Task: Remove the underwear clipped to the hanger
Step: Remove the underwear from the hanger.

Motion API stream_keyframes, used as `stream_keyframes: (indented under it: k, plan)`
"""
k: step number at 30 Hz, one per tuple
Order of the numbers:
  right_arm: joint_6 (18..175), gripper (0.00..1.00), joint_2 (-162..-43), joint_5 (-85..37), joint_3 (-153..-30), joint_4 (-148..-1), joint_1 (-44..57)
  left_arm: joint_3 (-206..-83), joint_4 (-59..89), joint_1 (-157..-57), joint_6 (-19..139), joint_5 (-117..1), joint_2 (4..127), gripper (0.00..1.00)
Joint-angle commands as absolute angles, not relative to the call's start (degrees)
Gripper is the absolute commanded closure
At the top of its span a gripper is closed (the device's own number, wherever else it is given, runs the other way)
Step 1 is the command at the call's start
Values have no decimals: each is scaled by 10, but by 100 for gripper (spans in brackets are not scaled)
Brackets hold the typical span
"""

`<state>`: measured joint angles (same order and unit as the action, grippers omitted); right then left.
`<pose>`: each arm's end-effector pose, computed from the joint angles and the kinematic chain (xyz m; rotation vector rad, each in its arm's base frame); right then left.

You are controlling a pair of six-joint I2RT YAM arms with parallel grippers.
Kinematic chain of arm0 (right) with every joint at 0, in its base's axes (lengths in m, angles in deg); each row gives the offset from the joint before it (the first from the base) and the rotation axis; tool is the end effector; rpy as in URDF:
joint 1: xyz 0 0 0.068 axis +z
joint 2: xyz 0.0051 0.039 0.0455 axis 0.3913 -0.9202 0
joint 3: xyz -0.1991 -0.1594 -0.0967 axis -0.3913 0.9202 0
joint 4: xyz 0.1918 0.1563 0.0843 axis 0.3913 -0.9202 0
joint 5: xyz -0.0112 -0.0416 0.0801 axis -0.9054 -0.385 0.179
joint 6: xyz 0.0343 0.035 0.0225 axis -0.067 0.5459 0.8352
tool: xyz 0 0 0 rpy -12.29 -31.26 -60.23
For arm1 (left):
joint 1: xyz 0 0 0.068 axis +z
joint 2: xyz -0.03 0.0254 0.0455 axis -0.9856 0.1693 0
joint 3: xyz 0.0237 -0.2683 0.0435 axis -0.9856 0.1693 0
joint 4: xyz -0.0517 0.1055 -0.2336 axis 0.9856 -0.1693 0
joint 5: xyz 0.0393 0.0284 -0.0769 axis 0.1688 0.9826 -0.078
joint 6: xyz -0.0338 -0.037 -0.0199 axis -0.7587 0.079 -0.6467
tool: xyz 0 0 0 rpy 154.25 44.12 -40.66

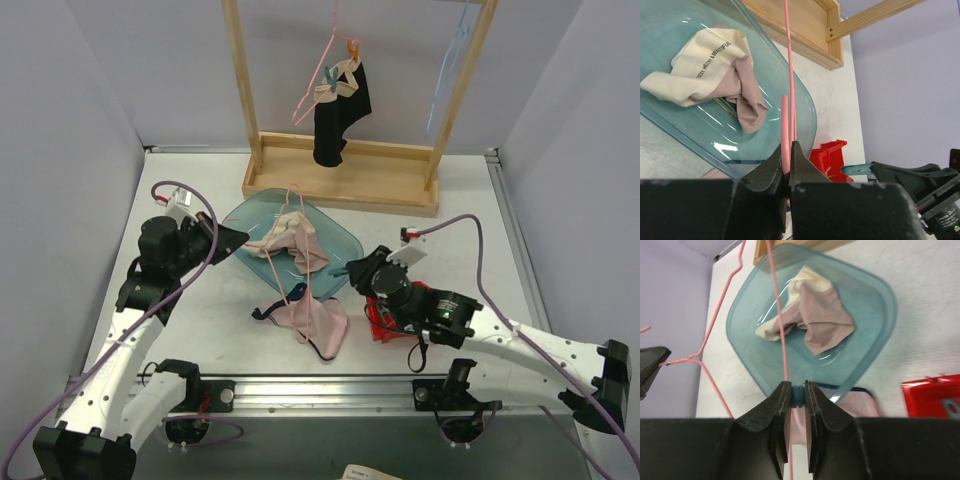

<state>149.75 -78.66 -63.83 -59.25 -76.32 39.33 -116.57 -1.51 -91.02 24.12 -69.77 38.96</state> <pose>0.1230 0.1943 0.3070 0.3675 1.8892 0.9826 0.1895 -0.0486 0.3201 -0.3860 1.9676 -1.0092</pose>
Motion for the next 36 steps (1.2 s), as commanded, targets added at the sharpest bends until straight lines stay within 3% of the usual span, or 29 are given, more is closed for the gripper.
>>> stream_keyframes:
  k: [1,7,12,15,18,24,28,33,36]
  plan:
    - [1494,100,-735,-726,-624,-899,380,-1171,-5,-909,251,-694,382,97]
    - [1551,100,-693,-792,-639,-1139,379,-1173,20,-908,242,-722,376,97]
    - [1588,100,-688,-794,-609,-1185,385,-1166,66,-908,217,-768,388,97]
    - [1601,92,-712,-805,-615,-1188,384,-1162,88,-908,205,-794,393,97]
    - [1597,62,-733,-807,-622,-1188,384,-1172,82,-908,215,-803,396,97]
    - [1569,34,-717,-818,-641,-1187,384,-1209,39,-908,251,-827,423,97]
    - [1545,30,-711,-818,-650,-1176,383,-1231,-4,-908,275,-810,432,97]
    - [1307,30,-744,-688,-665,-993,383,-1304,-105,-915,295,-713,439,97]
    - [1229,29,-796,-657,-707,-969,394,-1368,-185,-933,308,-633,474,97]
